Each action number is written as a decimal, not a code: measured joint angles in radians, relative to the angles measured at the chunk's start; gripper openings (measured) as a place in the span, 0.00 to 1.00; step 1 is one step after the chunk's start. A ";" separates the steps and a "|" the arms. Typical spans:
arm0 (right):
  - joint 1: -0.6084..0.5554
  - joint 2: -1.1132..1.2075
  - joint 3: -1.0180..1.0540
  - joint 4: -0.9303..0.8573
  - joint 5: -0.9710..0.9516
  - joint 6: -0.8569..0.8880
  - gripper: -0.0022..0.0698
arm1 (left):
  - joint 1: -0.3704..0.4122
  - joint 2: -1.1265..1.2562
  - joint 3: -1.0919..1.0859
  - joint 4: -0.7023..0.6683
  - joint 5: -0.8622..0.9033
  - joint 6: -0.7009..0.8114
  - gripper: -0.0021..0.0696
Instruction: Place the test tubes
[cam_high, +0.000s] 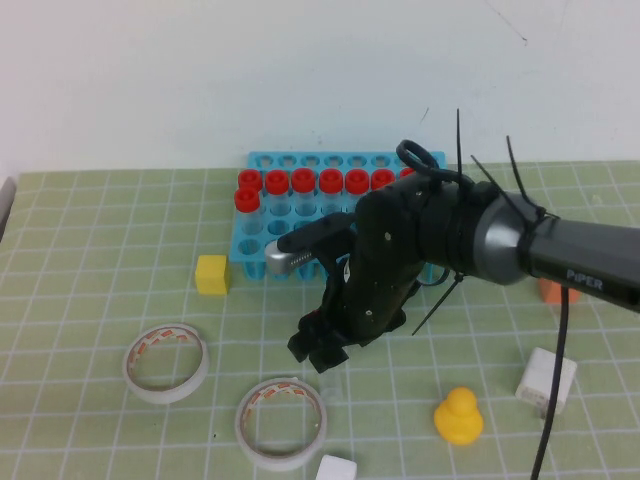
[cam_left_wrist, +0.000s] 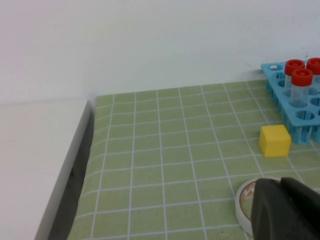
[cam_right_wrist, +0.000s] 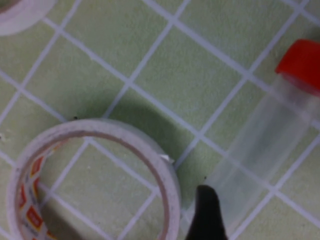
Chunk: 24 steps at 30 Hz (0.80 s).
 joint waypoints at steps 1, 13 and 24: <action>0.000 0.006 0.001 0.000 0.000 0.000 0.71 | 0.000 0.000 0.000 0.000 0.000 0.000 0.03; 0.000 0.060 -0.001 -0.027 0.051 0.010 0.71 | 0.000 0.000 0.000 0.000 -0.004 0.000 0.03; 0.000 0.060 -0.003 -0.045 0.087 0.009 0.35 | 0.000 0.000 0.000 0.000 -0.004 -0.032 0.03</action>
